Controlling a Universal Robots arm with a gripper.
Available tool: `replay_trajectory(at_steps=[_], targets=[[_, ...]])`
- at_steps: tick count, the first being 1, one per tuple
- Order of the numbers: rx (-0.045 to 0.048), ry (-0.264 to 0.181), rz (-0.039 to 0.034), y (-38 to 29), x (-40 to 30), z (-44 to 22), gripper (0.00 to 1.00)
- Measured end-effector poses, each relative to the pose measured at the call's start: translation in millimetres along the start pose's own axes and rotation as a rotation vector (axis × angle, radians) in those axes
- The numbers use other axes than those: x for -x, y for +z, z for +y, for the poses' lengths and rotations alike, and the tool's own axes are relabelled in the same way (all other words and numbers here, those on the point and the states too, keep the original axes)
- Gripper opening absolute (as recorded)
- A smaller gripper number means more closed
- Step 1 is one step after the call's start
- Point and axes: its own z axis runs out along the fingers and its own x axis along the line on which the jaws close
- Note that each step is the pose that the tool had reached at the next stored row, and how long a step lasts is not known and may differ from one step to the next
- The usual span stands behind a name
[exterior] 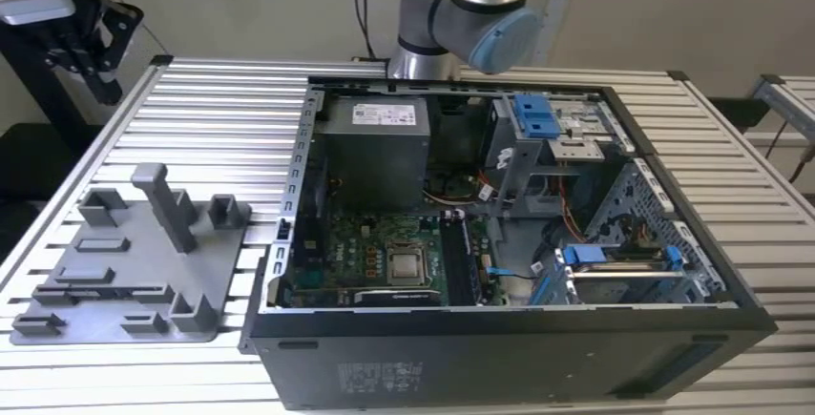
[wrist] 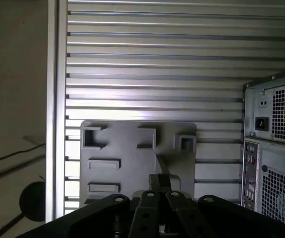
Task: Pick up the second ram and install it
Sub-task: 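Reach for the second ram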
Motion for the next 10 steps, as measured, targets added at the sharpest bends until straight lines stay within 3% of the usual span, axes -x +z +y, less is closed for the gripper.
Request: replay_trajectory(at_steps=[10], targets=[[0.0, 0.0, -0.0003, -0.3, -14.8, 0.1, 0.11]])
